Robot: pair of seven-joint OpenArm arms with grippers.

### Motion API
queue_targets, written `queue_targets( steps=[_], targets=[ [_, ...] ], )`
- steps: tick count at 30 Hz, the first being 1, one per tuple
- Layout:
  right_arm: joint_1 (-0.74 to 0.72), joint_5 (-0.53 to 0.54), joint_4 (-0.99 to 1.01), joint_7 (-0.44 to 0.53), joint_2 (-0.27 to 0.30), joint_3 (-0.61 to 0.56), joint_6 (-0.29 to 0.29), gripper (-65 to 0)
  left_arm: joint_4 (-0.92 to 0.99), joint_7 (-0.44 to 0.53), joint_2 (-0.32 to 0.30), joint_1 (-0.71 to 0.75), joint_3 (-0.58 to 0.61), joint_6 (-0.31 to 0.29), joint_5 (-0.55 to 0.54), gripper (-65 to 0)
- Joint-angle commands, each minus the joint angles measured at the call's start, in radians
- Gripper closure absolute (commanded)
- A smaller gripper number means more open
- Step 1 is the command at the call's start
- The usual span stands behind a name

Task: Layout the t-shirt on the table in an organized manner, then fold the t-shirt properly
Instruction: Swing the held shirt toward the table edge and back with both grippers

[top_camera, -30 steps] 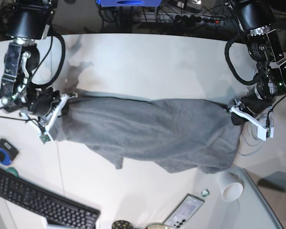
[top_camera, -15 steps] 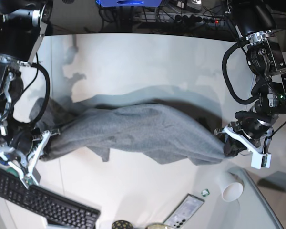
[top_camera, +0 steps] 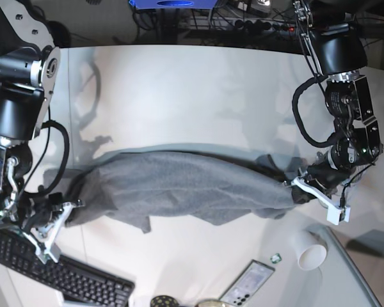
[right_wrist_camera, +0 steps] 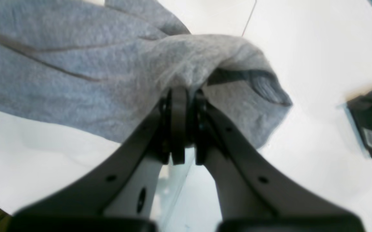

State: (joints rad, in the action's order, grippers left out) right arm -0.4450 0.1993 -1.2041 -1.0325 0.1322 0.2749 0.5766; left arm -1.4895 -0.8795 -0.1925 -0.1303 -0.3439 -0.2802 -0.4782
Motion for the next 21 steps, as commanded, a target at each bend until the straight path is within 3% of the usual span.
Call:
queue_targets(
  steps=[1, 5, 12, 15, 21],
  targets=[
    [-0.033, 0.009, -0.044, 0.017, 0.017, 0.004, 0.003, -0.6, -0.032, 0.019, -0.022, -0.016, -0.004, -0.001, -0.007, 0.0],
    [-0.056, 0.009, -0.099, 0.024, 0.050, 0.002, 0.003, -0.6, -0.040, 0.018, -0.028, -0.076, 0.006, -0.001, -0.003, 0.0],
    [-0.249, 0.009, 0.039, 0.074, 0.122, 0.002, 0.003, -0.6, 0.069, 0.016, -0.025, -0.302, 0.105, -0.001, -0.003, 0.0],
    [-0.301, 0.009, 0.007, 0.044, 0.157, 0.002, 0.003, -0.6, 0.042, 0.016, -0.023, -0.354, 0.116, 0.000, -0.009, 0.0],
    [-0.229, 0.013, -0.262, -0.048, 0.172, 0.010, 0.004, -0.6, -0.132, 0.015, -0.023, -0.269, 0.115, 0.000, -0.012, 0.0]
  ],
)
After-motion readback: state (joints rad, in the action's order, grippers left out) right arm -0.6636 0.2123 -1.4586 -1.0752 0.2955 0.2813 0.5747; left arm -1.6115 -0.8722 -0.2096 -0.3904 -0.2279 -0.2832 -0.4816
